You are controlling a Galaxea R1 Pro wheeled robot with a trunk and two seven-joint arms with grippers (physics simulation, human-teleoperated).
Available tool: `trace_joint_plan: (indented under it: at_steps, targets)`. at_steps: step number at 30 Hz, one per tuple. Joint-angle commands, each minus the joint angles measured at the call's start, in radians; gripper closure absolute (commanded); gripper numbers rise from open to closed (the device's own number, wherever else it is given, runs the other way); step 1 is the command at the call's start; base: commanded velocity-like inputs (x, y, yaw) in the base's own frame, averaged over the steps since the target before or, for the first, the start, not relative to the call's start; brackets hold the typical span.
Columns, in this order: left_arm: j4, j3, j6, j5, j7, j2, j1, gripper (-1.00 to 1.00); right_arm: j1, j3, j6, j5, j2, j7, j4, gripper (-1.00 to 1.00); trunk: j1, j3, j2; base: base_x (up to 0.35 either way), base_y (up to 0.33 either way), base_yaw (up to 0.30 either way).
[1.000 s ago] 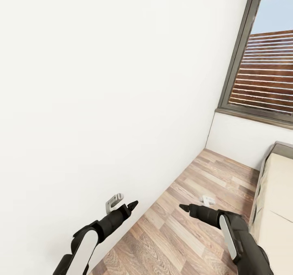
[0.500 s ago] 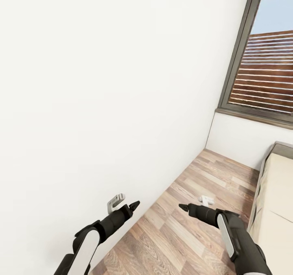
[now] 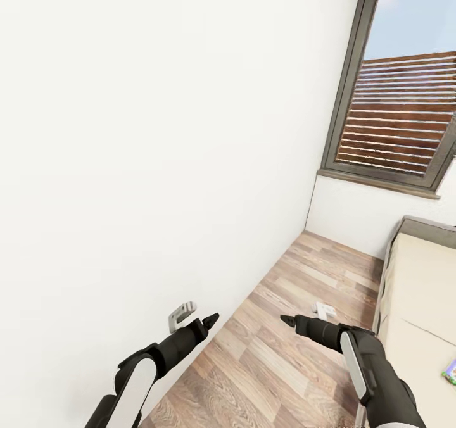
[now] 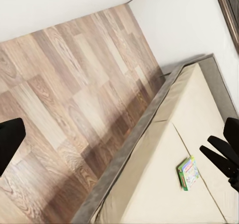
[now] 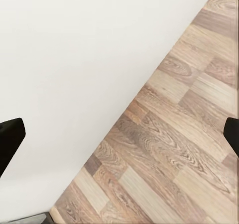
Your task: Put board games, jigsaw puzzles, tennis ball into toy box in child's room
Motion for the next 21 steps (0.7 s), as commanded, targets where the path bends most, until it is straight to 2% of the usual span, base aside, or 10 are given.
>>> trace_joint_plan:
  at_steps: [1, 14, 21]
  targets:
    - [-0.002, 0.000, 0.003, 0.011, 0.009, 0.000, -0.001, -1.00, -0.001, -0.003, 0.007, -0.007, 0.001, 0.000, -0.001, -1.00, 0.001, -0.001, -0.002, 0.000, 0.000, -0.214]
    - [-0.002, -0.001, 0.003, 0.011, 0.006, 0.000, -0.001, -1.00, -0.002, -0.005, 0.007, -0.006, 0.000, -0.001, -0.002, -1.00, 0.001, 0.013, -0.002, 0.002, 0.001, -0.221]
    - [-0.002, -0.001, 0.003, 0.011, 0.003, 0.003, -0.001, -1.00, -0.002, -0.005, 0.007, -0.006, 0.000, -0.001, -0.004, -1.00, 0.001, 0.017, -0.002, 0.105, 0.072, -0.135]
